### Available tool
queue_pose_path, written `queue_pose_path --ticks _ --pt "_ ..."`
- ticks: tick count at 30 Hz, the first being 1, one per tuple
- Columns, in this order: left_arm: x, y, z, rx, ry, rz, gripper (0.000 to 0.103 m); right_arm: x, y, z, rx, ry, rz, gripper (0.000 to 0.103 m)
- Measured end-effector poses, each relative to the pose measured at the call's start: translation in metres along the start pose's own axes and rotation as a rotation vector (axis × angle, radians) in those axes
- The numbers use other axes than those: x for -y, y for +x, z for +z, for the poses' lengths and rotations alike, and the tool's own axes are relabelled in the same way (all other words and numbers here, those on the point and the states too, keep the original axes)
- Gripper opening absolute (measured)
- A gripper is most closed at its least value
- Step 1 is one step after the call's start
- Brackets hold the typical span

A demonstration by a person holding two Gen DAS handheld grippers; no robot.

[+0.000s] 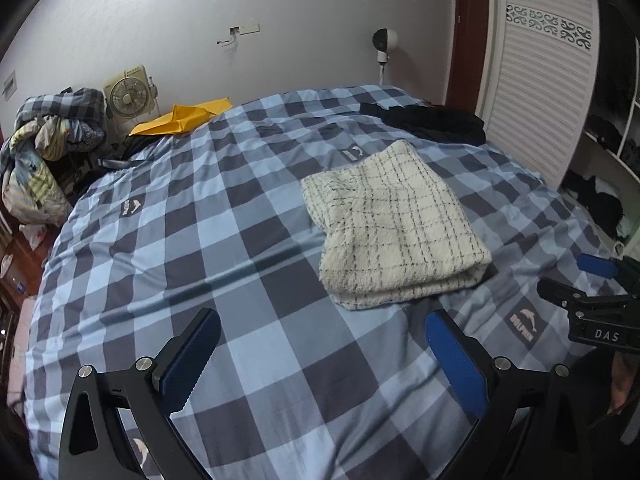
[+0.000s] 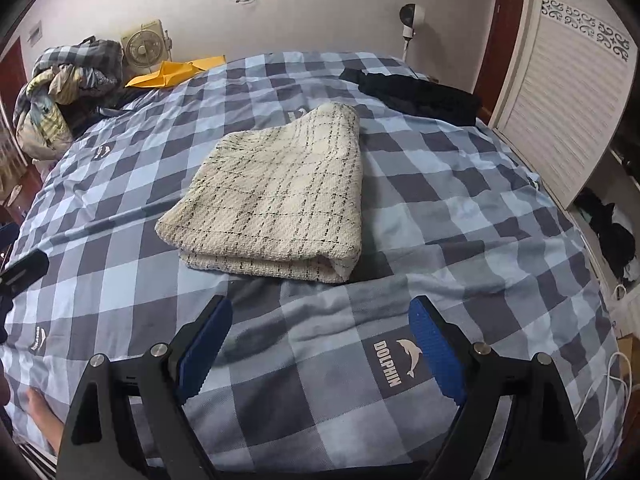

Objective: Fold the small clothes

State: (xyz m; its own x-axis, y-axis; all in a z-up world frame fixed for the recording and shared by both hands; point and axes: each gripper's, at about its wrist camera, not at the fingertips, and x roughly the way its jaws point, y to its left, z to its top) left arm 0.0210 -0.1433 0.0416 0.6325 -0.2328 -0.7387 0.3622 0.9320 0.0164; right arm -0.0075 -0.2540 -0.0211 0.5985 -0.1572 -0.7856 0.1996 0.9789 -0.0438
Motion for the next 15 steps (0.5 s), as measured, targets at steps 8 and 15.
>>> queue_pose_path --ticks 8,15 --pt "-0.0006 0.0044 -0.0010 -0.016 -0.005 0.004 0.103 0.0001 0.0000 0.0007 0.005 0.002 0.002 0.088" --pt "0.0013 0.0055 -0.0016 -0.019 0.005 0.007 0.103 0.0007 -0.0015 0.0017 0.006 0.009 0.006 0.088"
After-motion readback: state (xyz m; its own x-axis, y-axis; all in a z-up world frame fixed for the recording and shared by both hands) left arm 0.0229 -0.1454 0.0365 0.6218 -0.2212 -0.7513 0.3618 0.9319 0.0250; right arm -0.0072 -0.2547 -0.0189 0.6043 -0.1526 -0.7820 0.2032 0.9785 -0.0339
